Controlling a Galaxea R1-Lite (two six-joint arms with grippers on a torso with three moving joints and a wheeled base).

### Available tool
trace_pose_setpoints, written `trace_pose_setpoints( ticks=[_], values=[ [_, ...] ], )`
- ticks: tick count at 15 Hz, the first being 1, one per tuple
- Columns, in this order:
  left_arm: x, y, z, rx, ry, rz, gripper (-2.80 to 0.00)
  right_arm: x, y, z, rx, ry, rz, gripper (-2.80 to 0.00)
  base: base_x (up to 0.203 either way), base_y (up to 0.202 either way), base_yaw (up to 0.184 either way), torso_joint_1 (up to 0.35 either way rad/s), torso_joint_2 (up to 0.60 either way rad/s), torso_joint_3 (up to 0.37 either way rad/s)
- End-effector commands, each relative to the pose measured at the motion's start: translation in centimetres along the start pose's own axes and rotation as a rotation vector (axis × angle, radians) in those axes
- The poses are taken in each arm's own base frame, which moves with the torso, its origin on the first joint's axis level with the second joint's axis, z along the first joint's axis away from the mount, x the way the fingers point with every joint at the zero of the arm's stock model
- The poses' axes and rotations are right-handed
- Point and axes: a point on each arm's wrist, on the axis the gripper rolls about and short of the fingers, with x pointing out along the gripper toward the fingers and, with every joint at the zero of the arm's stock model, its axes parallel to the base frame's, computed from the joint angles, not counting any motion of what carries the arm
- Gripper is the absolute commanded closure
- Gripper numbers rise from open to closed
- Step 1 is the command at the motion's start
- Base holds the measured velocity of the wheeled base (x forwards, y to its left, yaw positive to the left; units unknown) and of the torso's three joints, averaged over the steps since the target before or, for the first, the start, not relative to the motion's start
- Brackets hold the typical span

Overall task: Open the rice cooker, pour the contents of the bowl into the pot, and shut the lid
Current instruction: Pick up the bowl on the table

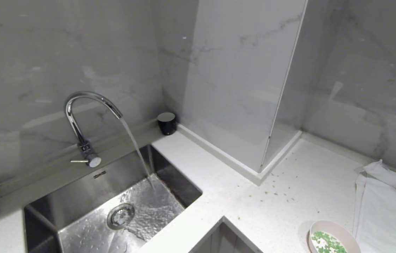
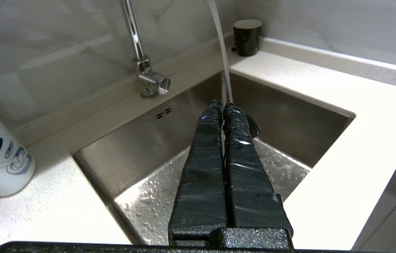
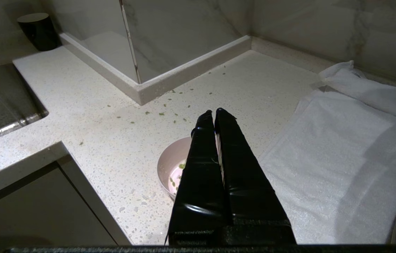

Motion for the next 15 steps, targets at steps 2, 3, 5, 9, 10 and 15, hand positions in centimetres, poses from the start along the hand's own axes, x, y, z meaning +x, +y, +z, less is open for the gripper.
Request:
trace_pose_setpoints(
  ticks=[2, 3, 5, 9, 10, 15],
  values=[
    [-0.09, -0.09, -0.90, -0.007, 0.082, -0.007, 0.00, 0.01, 0.00, -0.04, 0.000, 0.001, 0.000, 0.00, 0.000, 0.000, 0.000, 0.000, 0.00, 0.000],
    [-0.09, -0.09, -0.88, -0.008, 0.081, -0.006, 0.00, 0.01, 0.00, -0.04, 0.000, 0.001, 0.001, 0.00, 0.000, 0.000, 0.000, 0.000, 0.00, 0.000],
    [-0.08, -0.10, -0.92, -0.010, 0.082, -0.006, 0.00, 0.01, 0.00, -0.04, 0.000, 0.001, 0.000, 0.00, -0.034, 0.000, 0.001, 0.006, 0.00, -0.001],
    [-0.08, -0.10, -0.92, -0.008, 0.082, -0.006, 0.00, 0.01, 0.00, -0.04, 0.000, 0.001, -0.001, 0.00, -0.185, 0.000, 0.003, 0.001, 0.01, 0.006],
    [-0.08, -0.10, -0.92, -0.008, 0.082, -0.006, 0.00, 0.01, 0.00, -0.04, 0.000, 0.001, 0.000, 0.00, -0.197, 0.000, -0.003, -0.001, 0.00, 0.002],
    [-0.08, -0.10, -0.92, -0.007, 0.082, -0.006, 0.00, 0.01, 0.00, -0.04, 0.000, 0.001, 0.001, 0.00, -0.091, 0.000, 0.000, -0.003, 0.00, 0.003]
  ],
)
